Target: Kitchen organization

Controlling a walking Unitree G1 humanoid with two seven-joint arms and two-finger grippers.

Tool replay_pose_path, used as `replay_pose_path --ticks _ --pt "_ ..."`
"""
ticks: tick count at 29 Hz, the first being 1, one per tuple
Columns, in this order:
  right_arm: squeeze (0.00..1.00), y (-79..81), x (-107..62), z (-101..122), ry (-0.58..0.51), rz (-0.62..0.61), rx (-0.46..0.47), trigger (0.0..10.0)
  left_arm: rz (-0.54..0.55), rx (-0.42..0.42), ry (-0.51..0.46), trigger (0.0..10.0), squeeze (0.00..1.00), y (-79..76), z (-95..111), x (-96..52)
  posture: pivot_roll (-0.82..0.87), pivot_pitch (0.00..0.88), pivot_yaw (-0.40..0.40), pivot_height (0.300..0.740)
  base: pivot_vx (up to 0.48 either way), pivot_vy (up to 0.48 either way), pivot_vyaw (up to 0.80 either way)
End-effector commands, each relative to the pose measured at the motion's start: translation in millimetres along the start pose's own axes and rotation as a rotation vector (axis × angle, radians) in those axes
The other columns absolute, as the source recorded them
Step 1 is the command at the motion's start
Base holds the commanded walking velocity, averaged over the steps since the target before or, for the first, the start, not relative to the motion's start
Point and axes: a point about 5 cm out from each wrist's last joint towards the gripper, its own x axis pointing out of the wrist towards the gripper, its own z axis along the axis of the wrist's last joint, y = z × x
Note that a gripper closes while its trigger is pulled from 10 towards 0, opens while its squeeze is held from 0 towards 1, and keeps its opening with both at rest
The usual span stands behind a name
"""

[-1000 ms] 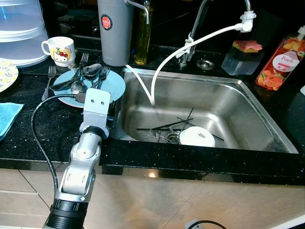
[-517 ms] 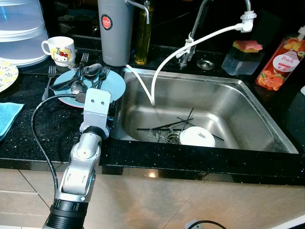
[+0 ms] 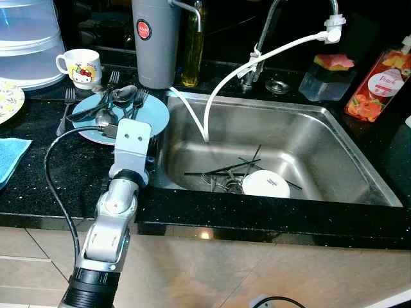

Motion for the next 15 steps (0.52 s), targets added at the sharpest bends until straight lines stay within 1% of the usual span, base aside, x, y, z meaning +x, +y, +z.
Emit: replay_pose_path --ticks 1,15 --pt "0.00 -2.1 -0.2 -2.7 0.010 -0.008 0.000 10.0 -0.019 -0.012 0.005 10.0 0.00 -6.8 -1.6 0.8 0.25 0.023 -0.101 0.740 0.000 0.000 0.00" --pt "0.00 -3.2 -0.2 -2.9 0.012 -0.004 0.000 10.0 -0.016 -0.013 0.001 10.0 0.00 -7.5 0.3 0.0 0.26 0.038 -0.103 0.740 0.000 0.000 0.00"
